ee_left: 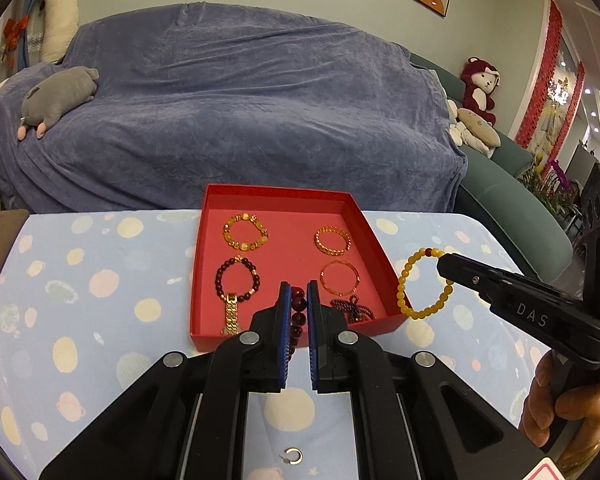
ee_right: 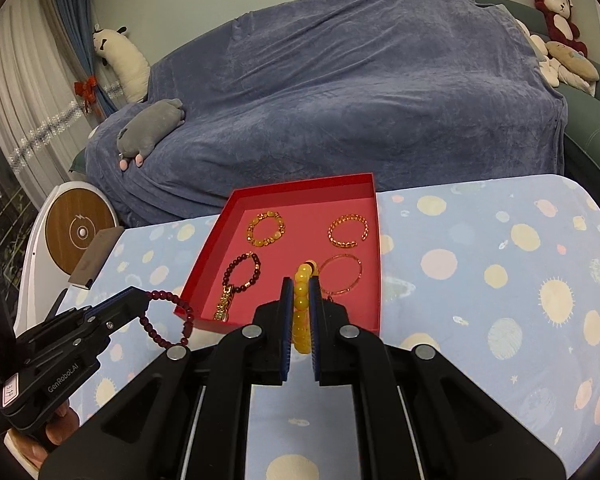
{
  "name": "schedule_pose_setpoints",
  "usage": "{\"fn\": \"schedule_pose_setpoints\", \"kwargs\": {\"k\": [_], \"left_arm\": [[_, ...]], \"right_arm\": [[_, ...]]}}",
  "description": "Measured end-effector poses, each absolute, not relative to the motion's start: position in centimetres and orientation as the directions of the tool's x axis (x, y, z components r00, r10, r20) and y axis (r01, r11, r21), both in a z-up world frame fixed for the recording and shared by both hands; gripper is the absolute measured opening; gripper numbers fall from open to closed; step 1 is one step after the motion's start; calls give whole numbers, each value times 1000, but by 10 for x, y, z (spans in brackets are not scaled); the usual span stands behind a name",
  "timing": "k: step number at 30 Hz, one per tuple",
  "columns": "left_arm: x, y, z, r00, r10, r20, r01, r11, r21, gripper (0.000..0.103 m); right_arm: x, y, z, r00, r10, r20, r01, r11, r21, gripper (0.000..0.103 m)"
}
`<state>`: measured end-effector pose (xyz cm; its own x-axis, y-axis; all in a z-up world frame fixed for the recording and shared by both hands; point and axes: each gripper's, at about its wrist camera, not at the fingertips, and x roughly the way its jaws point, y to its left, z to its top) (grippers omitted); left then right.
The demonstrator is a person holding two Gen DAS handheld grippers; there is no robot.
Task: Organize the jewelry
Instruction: 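Carry both bead bracelets into the red box and open both tools, then withdraw both tools from the box toward the gold hoop earrings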
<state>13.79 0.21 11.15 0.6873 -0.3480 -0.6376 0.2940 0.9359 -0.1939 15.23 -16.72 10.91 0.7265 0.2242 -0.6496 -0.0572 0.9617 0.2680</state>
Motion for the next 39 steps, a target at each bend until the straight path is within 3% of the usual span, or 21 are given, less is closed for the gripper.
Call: {"fn": "schedule_pose_setpoints", "kwargs": {"k": [11,31,33,34,35,39], "left_arm": [[191,4,112,702,-341,-625,279,940,-199,6],[241,-19,54,606,-376,-701,308,923,-229,6],[241,-17,51,622,-364,-693,290,929,-228,11],[241,-16,50,631,-351,-692,282,934,-217,13],[241,-17,50,636,-338,-694,279,939,-202,16],[240,-14,53,665,-274,-695,240,959,-148,33]], "right_arm": [[210,-157,87,701,203,-683,-55,971,232,7],[264,-135,31,612,225,-758,-89,972,217,9],[264,-137,30,619,194,-761,-65,978,196,20],[263,-139,32,628,186,-755,-58,979,193,34],[260,-142,35,643,177,-746,-48,980,192,41],[253,-150,45,664,164,-730,-36,982,188,41]]}}
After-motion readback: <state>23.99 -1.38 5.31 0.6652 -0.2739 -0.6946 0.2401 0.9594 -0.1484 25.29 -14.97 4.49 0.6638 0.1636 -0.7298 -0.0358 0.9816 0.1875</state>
